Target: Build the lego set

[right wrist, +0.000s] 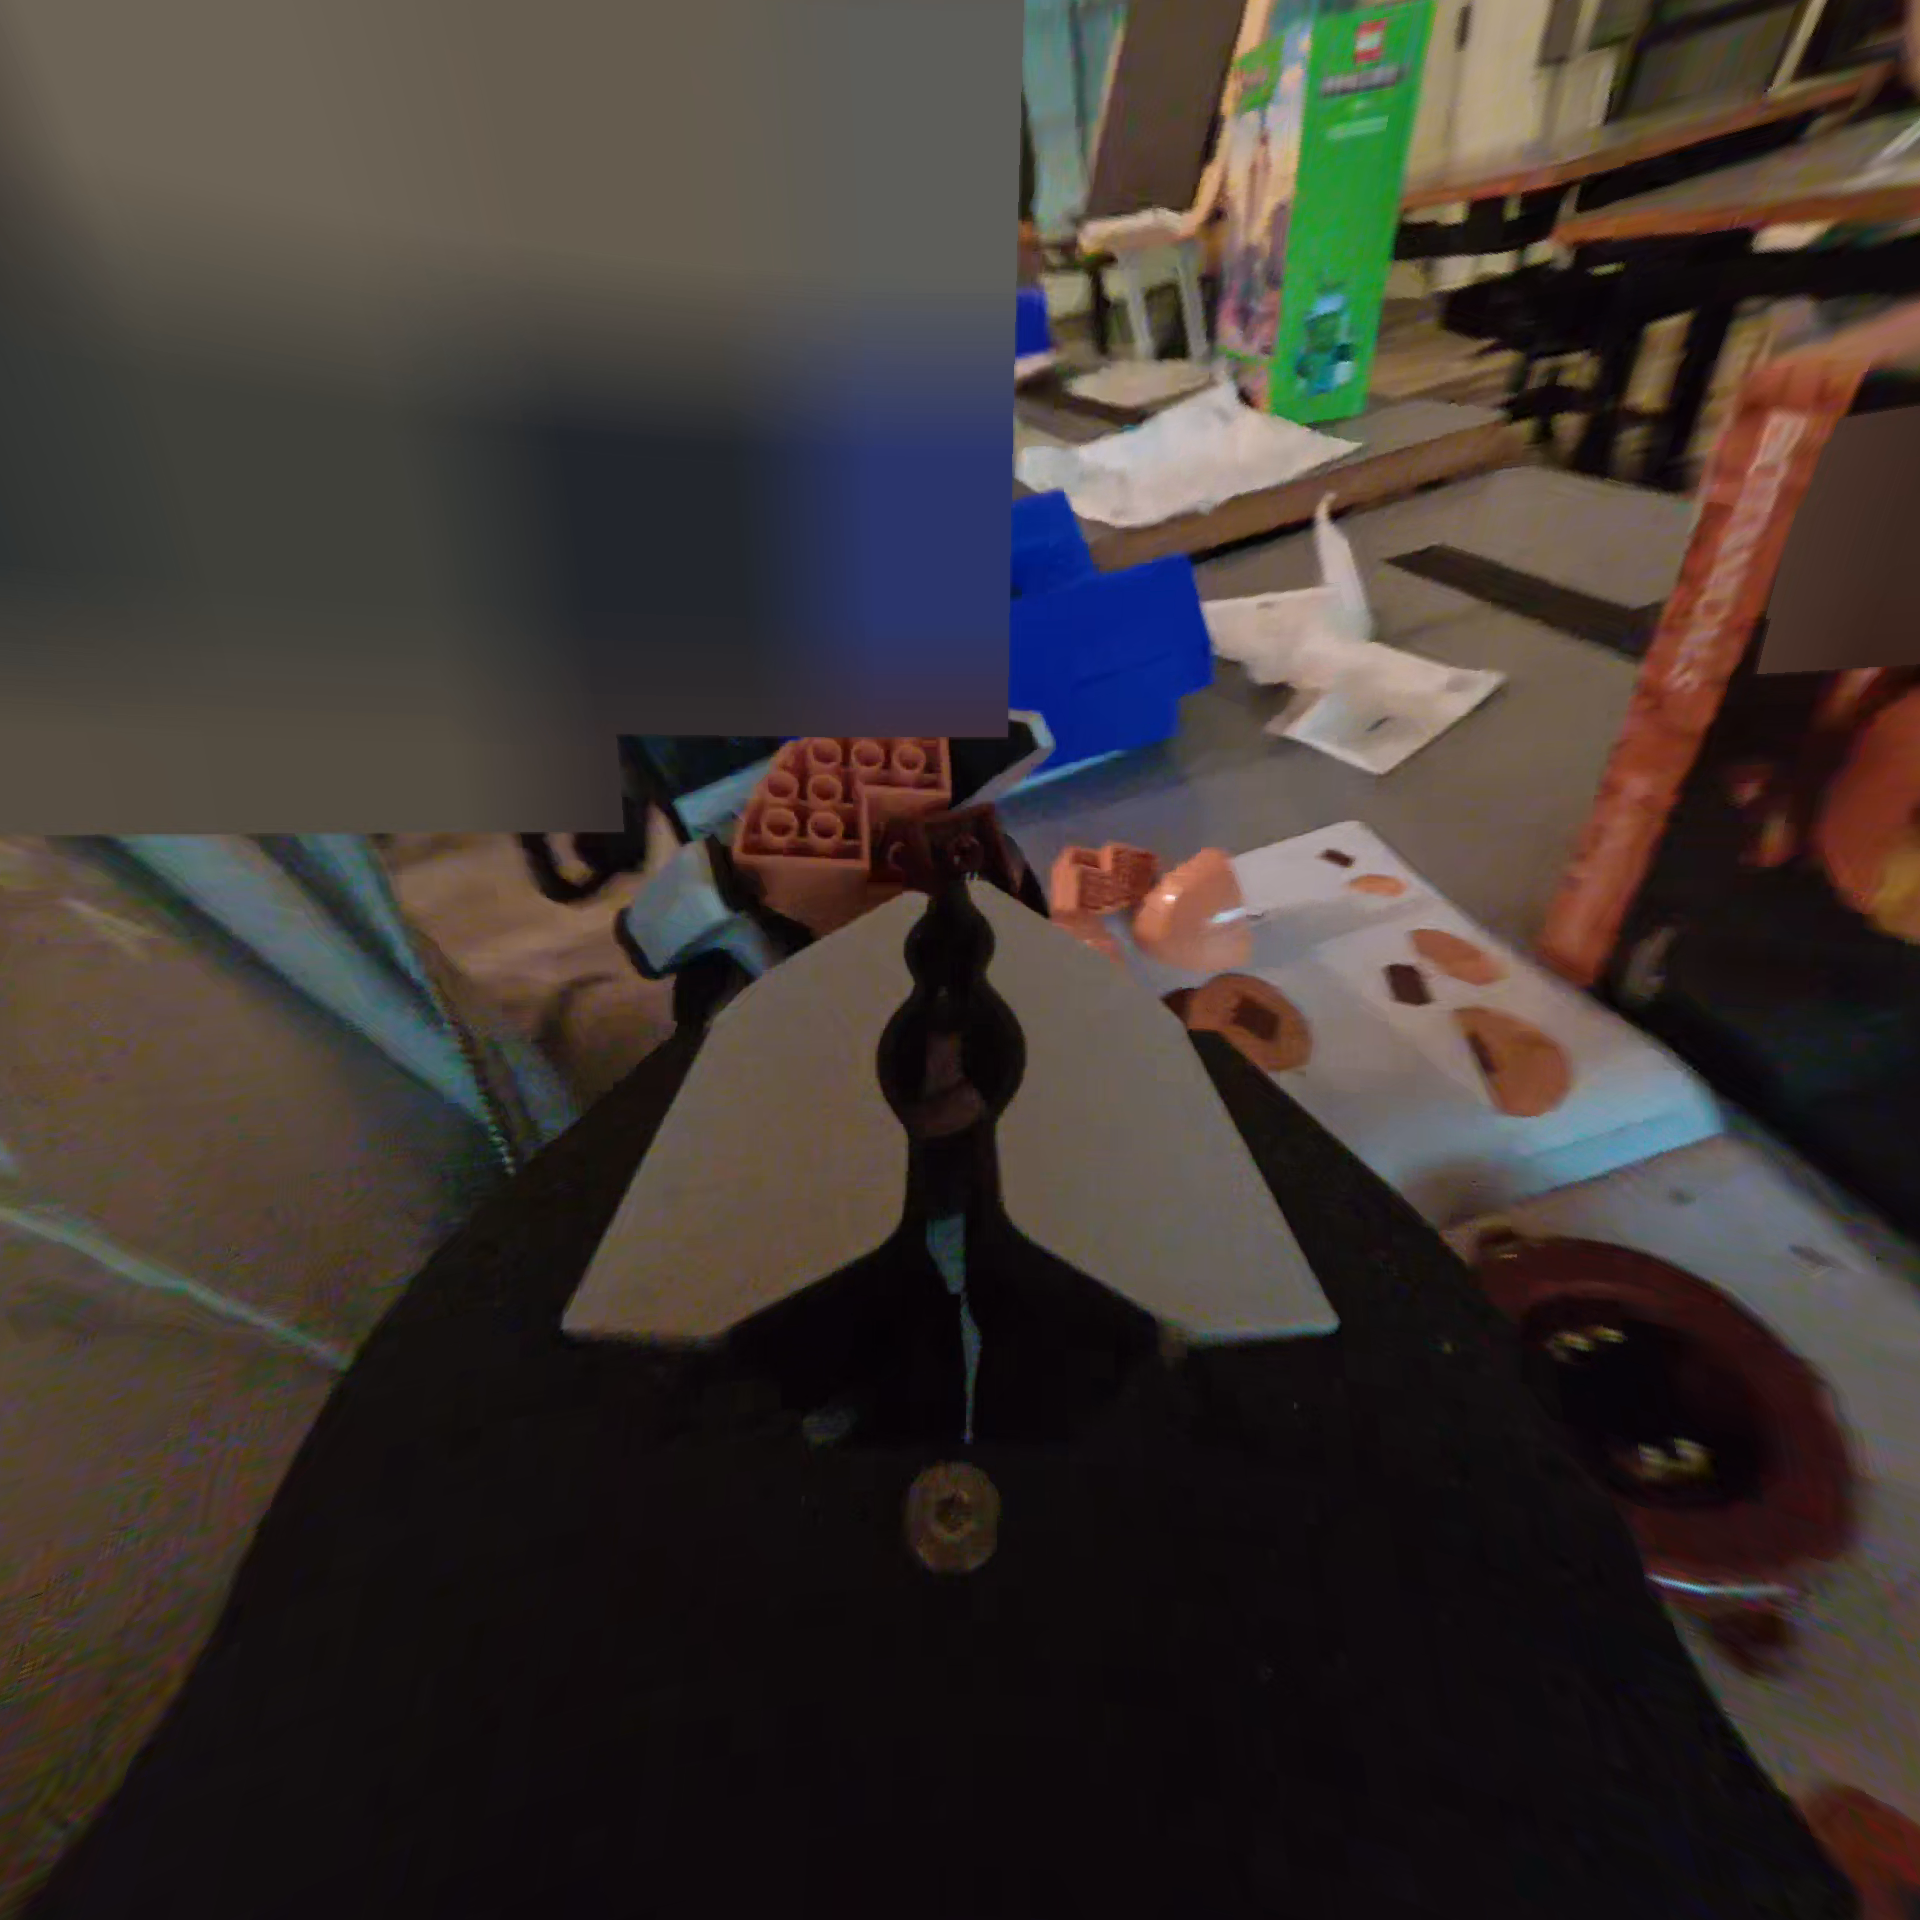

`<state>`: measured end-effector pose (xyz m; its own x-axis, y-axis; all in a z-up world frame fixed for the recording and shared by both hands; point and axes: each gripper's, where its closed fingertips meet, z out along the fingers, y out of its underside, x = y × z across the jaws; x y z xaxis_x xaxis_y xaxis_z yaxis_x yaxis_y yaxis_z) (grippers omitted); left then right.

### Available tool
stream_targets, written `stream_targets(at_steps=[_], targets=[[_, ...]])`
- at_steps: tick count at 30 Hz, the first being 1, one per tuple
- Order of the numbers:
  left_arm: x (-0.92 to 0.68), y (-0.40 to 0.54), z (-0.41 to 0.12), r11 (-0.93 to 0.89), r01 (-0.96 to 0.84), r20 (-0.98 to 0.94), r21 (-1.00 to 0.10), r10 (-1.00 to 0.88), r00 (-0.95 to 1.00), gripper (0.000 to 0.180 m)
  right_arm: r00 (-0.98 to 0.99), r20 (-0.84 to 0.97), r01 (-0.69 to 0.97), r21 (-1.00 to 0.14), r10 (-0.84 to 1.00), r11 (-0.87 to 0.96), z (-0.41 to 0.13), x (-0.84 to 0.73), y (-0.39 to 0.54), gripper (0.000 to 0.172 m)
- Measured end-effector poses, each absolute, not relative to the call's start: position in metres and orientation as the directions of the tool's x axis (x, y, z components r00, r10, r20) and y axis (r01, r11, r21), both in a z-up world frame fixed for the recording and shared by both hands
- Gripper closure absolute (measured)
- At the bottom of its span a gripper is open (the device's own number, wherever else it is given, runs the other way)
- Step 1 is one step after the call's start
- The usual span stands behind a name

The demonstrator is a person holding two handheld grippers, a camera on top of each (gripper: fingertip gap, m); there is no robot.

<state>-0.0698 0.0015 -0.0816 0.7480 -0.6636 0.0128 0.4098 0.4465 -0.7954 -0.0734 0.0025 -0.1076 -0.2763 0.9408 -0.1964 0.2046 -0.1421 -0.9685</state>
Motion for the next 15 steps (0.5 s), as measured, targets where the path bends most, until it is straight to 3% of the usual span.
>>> stream_targets(at_steps=[3,15], targets=[[-0.069,0.002,-0.082,0.475,0.353,-0.031,-0.806,-0.629,0.776,0.122,-0.233,-0.068,0.250,-0.968,0.970,-0.008,-0.109,-0.075,-0.002,0.172],[-0.064,-0.008,-0.078,0.480,0.365,-0.068,-0.798,-0.673,0.737,0.122,-0.404,-0.042,0.420,-0.896,0.914,0.145,-0.105,-0.067,-0.014,0.172]])
